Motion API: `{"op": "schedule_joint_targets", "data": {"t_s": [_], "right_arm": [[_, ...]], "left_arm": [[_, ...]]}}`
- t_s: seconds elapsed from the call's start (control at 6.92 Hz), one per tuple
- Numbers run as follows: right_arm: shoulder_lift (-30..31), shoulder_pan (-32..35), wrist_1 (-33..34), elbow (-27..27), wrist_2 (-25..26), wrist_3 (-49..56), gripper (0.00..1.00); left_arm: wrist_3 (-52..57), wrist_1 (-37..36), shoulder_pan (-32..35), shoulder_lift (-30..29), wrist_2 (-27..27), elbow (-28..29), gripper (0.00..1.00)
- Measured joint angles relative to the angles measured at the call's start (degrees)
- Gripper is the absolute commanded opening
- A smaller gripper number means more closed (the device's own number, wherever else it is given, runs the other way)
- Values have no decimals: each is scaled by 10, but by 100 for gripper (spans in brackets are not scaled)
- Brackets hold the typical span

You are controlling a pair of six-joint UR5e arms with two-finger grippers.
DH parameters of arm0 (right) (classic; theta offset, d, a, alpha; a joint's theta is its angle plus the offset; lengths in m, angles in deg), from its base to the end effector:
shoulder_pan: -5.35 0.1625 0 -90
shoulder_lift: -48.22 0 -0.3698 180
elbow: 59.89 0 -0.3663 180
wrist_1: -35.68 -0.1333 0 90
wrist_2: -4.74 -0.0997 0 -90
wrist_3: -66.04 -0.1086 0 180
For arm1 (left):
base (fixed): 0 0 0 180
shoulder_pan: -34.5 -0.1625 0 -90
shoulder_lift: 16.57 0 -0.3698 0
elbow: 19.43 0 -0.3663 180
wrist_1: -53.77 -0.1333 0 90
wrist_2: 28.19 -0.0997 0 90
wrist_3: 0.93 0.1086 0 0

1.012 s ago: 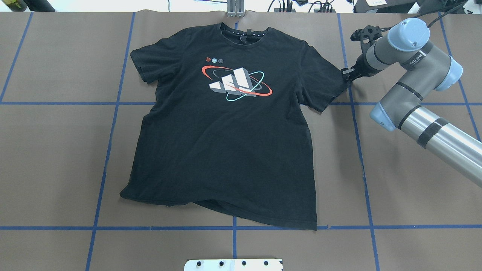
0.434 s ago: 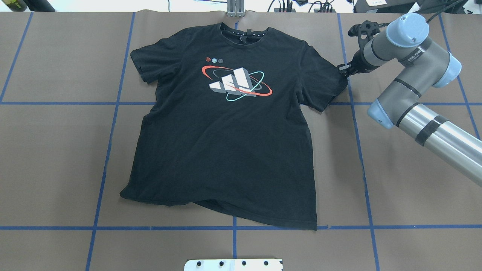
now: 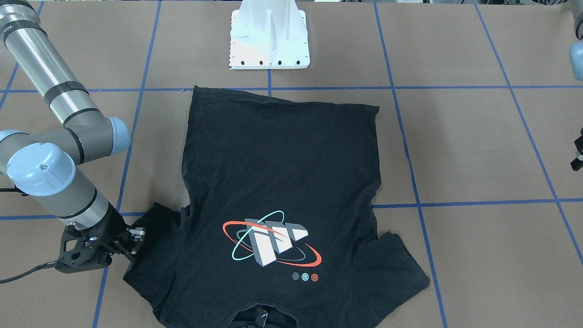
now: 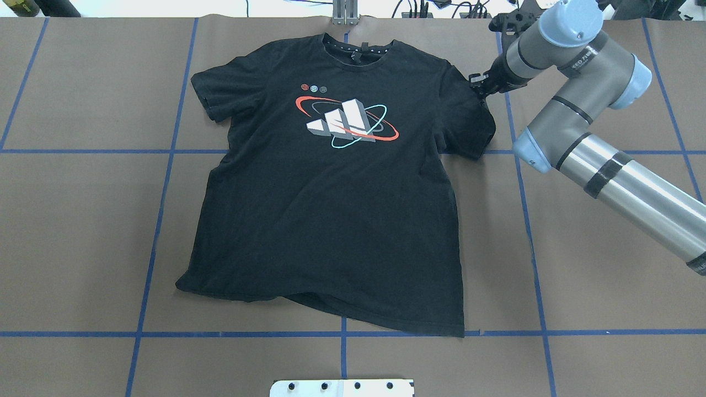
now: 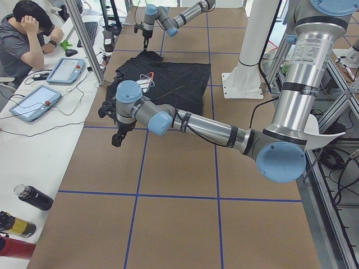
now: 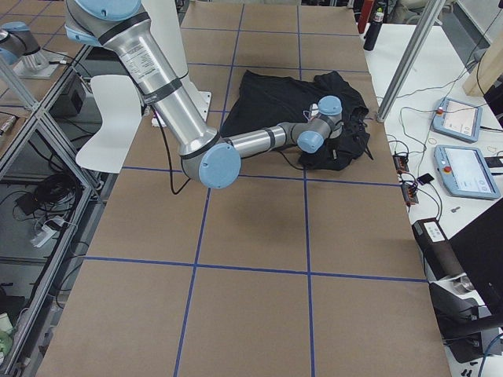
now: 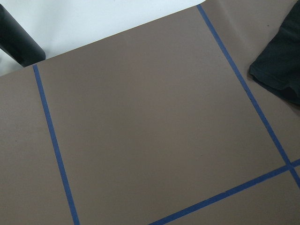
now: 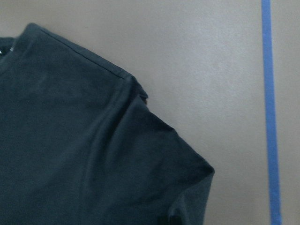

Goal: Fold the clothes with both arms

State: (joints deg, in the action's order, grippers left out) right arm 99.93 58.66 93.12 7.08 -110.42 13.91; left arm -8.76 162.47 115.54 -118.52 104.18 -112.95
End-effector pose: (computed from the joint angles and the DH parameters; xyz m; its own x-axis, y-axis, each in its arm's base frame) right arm -0.3617 -0.6313 0.3485 0.6467 -0.0620 0.7602 -0.1781 0.9569 0.2296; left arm 0.0274 -0.5597 0.4370 0.6821 0.3731 -0.6289 -0.0363 0.8763 0.4805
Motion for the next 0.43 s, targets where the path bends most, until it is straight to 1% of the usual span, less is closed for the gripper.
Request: {"op": "schedule_joint_targets", "data": {"t_s": [0.14,0.43], "right_arm": [[-32,-15,19,-1,20,-36,0],[-86,-51,53,-13,79,-86,0]], "left_arm": [[0,0,0,0,0,0,100],[0,0,0,0,0,0,100]]}}
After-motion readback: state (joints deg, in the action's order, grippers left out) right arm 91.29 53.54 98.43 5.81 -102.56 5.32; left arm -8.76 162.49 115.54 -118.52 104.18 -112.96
